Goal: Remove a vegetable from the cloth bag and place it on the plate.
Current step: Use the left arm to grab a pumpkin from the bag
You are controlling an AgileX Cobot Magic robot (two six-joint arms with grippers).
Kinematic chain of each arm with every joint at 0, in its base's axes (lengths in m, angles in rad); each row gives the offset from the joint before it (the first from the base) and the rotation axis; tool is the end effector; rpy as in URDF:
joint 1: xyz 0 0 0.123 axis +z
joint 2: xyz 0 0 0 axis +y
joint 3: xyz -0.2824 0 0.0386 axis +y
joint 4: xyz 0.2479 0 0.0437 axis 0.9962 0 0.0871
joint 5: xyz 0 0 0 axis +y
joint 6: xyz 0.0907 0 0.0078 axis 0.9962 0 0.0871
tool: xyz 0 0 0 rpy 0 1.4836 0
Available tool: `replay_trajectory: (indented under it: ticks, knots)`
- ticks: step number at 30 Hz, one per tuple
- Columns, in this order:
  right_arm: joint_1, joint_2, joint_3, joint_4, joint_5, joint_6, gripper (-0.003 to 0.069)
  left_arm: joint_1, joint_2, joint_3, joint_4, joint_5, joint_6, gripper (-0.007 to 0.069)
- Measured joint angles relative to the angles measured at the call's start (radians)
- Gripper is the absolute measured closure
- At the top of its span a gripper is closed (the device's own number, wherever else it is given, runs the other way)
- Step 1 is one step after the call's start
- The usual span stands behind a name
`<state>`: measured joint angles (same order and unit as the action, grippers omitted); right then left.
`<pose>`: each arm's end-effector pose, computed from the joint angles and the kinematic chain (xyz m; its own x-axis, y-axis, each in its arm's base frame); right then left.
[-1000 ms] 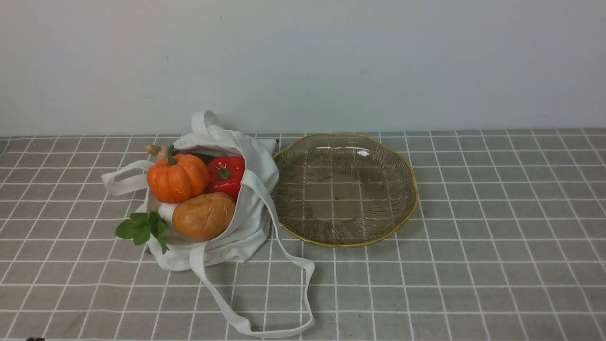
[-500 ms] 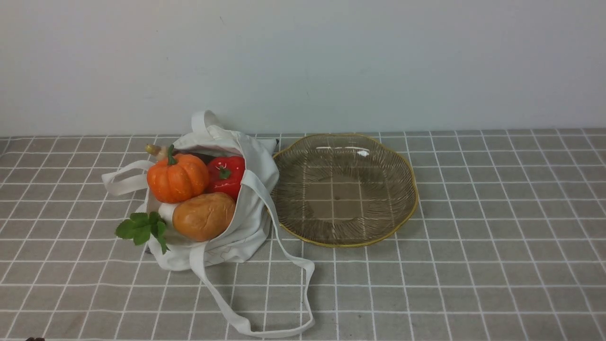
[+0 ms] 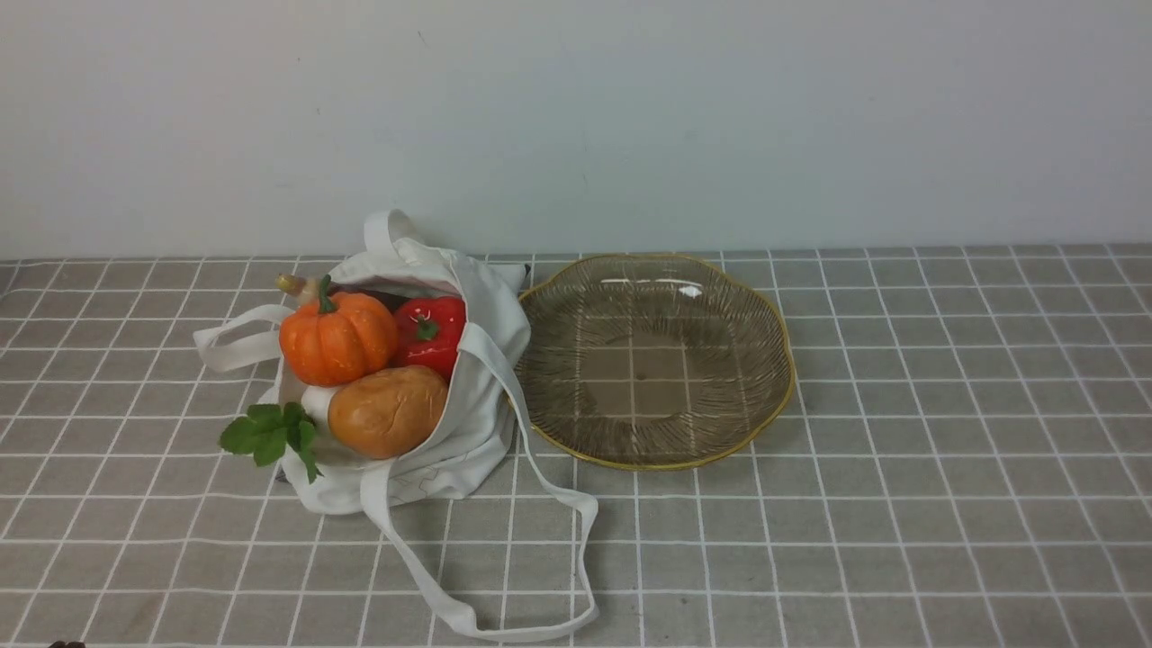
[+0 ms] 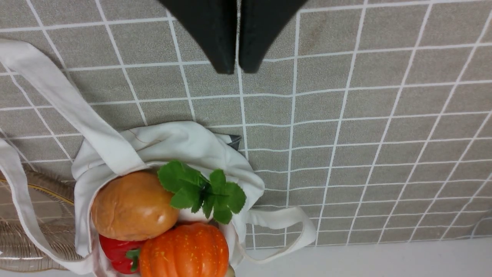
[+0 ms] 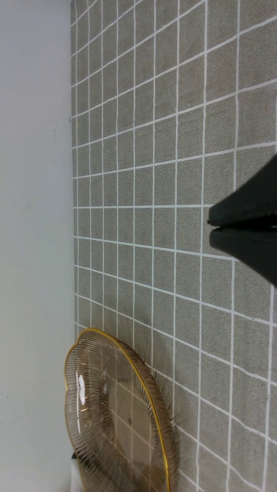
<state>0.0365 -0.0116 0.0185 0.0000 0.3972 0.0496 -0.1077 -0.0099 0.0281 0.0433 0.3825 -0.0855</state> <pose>0.0518 0.0019 0.1718 -0.3128 0.0382 -0.9490 -0.0210 0.9987 0.0471 0.0523 -0.0042 0.1698 -0.3102 -0.0120 -0.9506 0.0782 0.9962 -0.0381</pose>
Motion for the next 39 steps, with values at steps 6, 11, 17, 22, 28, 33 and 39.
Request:
replay_trajectory:
  ticks: [6,11,17,22,28,33,39]
  knots:
    - [0.000,0.000,0.000,0.000,0.000,0.000,0.0674,0.000,0.000,0.000,0.001,0.000,0.000,0.0629]
    - [0.000,0.000,0.000,0.000,0.000,0.000,0.0674,0.000,0.000,0.000,0.001,0.000,0.000,0.0629]
    - [0.000,0.000,0.000,0.000,0.000,0.000,0.0674,0.000,0.000,0.000,0.001,0.000,0.000,0.0629]
    - [0.000,0.000,0.000,0.000,0.000,0.000,0.0674,0.000,0.000,0.000,0.001,0.000,0.000,0.0629]
    - [0.000,0.000,0.000,0.000,0.000,0.000,0.0674,0.000,0.000,0.000,-0.036,-0.003,-0.033,0.0629]
    - [0.000,0.000,0.000,0.000,0.000,0.000,0.0674,0.000,0.000,0.000,-0.386,-0.021,-0.274,0.0629]
    - [0.000,0.000,0.000,0.000,0.000,0.000,0.0674,0.000,0.000,0.001,-0.704,-0.051,-0.394,0.0629]
